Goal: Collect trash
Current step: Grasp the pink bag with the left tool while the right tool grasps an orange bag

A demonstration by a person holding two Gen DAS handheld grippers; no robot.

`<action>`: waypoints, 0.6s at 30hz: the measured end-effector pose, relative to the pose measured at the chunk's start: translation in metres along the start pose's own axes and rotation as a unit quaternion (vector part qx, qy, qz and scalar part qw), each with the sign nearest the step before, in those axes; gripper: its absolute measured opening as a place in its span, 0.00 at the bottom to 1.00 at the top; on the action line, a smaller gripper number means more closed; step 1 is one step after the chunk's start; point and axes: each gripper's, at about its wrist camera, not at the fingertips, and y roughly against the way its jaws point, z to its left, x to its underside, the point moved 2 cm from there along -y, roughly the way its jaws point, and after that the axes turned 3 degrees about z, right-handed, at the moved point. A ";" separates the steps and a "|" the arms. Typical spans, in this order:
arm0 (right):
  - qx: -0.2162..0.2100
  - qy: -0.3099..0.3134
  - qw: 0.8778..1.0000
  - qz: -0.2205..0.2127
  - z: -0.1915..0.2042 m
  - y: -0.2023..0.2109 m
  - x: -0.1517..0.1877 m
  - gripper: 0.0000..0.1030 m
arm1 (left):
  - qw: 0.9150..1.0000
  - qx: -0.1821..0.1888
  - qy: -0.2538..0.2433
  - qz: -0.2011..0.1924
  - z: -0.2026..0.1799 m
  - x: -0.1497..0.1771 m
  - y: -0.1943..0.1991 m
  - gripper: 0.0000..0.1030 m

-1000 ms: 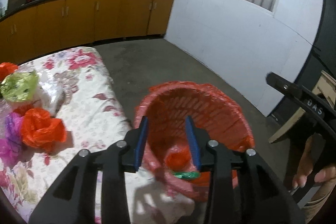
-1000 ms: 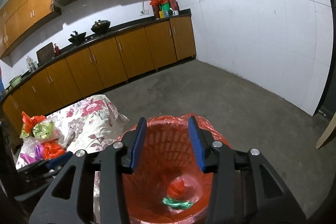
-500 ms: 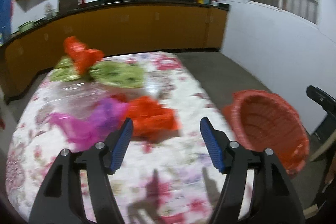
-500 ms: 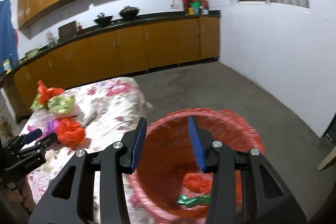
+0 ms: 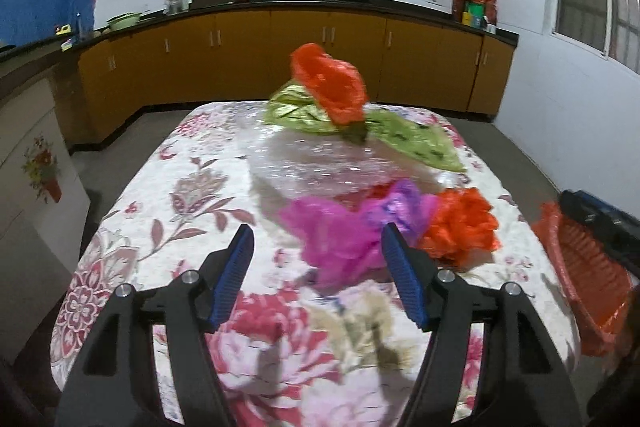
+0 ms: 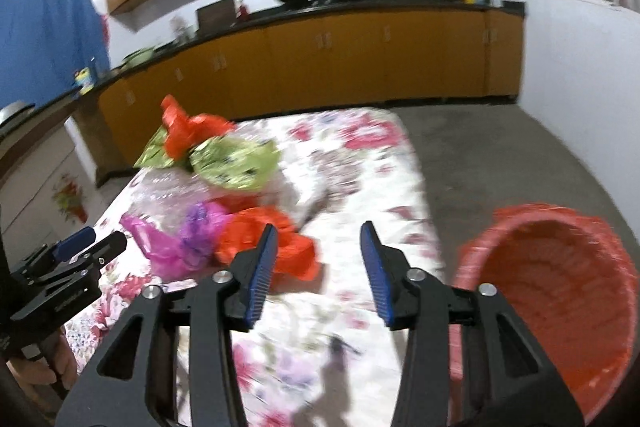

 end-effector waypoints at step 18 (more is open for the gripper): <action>-0.054 0.043 0.995 0.072 0.043 -0.077 0.013 0.10 | 0.999 0.018 0.027 0.012 0.027 0.000 -0.021 0.63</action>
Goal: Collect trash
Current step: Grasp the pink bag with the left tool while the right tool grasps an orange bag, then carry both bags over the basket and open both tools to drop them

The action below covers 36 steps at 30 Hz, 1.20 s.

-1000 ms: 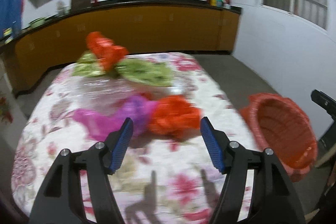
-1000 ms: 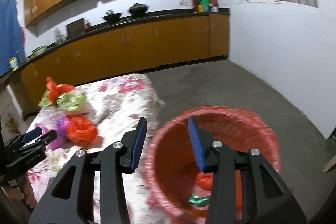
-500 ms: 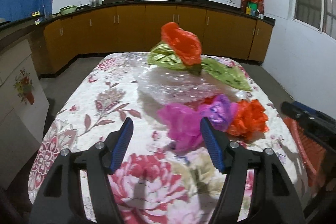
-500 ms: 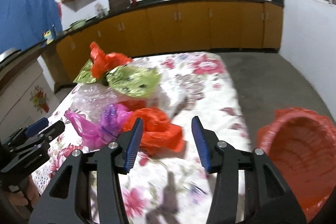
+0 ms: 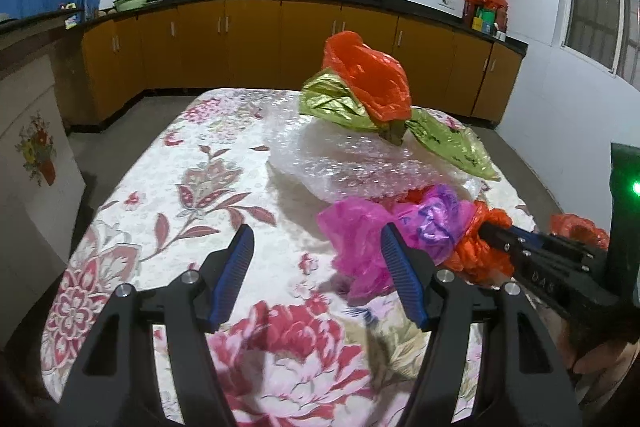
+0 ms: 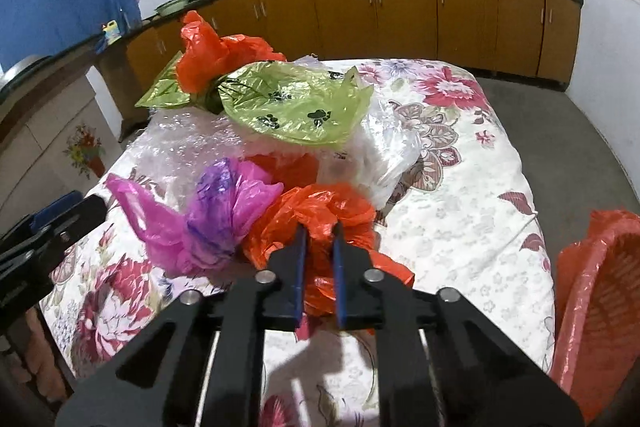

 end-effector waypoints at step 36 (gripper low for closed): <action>0.104 -0.093 0.987 -0.077 -0.080 0.141 0.038 0.07 | 0.990 0.130 -0.052 -0.002 -0.066 -0.011 0.016 0.08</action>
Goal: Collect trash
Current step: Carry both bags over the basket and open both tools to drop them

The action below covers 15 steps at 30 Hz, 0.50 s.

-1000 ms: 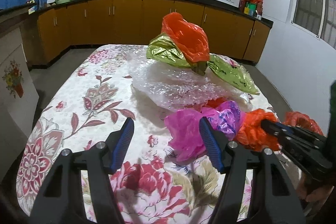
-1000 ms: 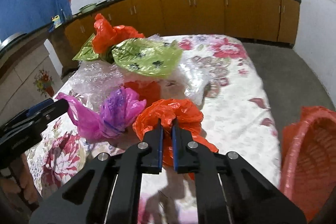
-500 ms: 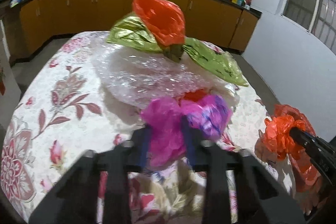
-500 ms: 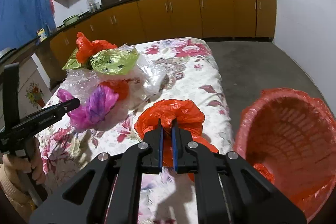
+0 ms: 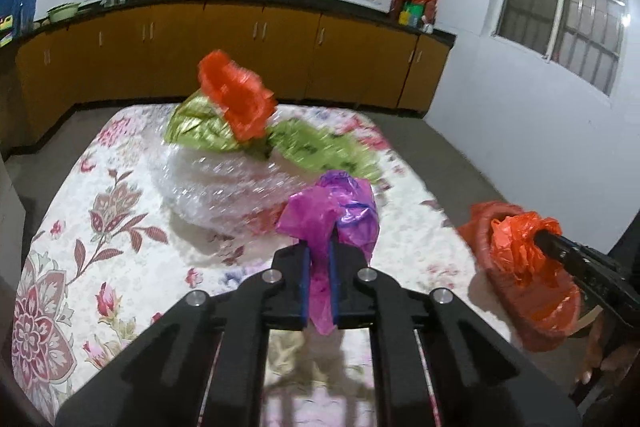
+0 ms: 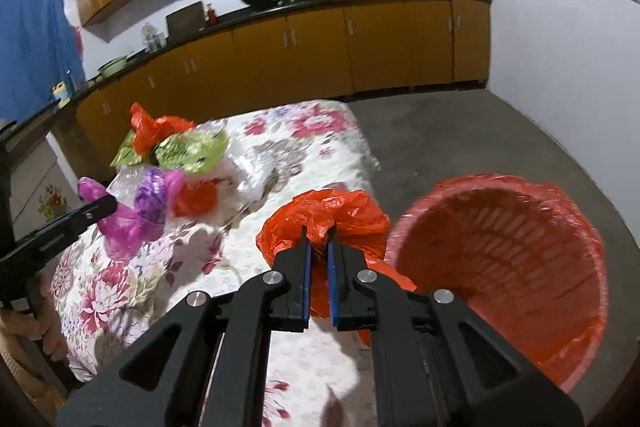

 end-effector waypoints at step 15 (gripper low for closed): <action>0.084 -0.071 0.993 -0.042 -0.073 0.057 -0.003 0.07 | 0.993 0.105 -0.038 -0.020 -0.102 -0.016 0.021 0.08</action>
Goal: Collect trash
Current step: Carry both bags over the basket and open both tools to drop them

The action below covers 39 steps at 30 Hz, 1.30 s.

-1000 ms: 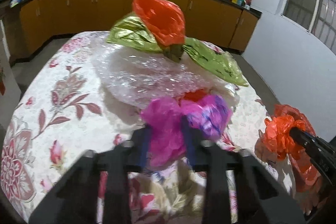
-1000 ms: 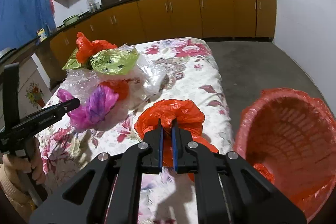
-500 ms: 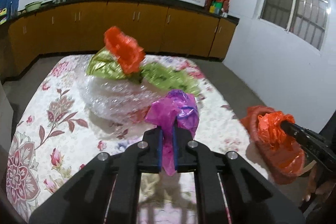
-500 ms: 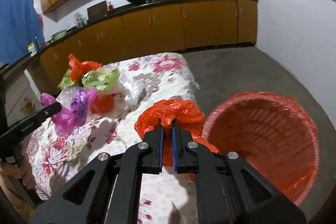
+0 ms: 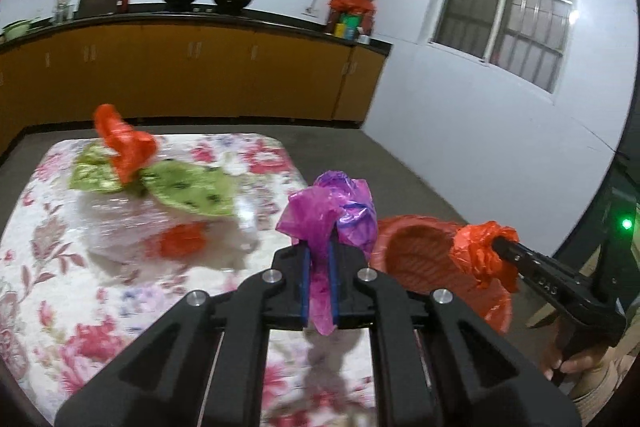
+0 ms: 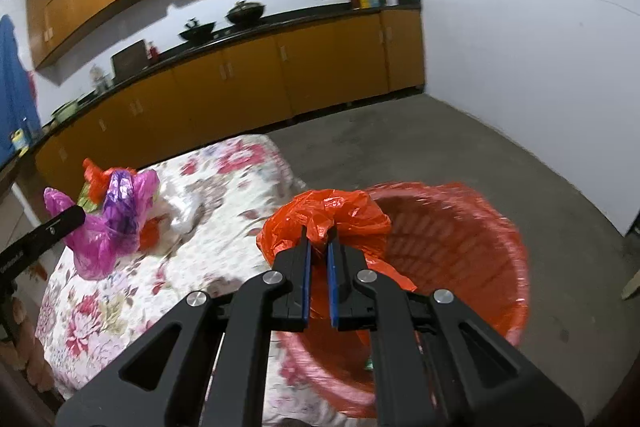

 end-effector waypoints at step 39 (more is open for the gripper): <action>0.044 -0.073 0.994 -0.069 -0.075 0.022 -0.042 0.13 | 0.991 0.112 -0.034 0.061 -0.124 0.008 -0.094 0.17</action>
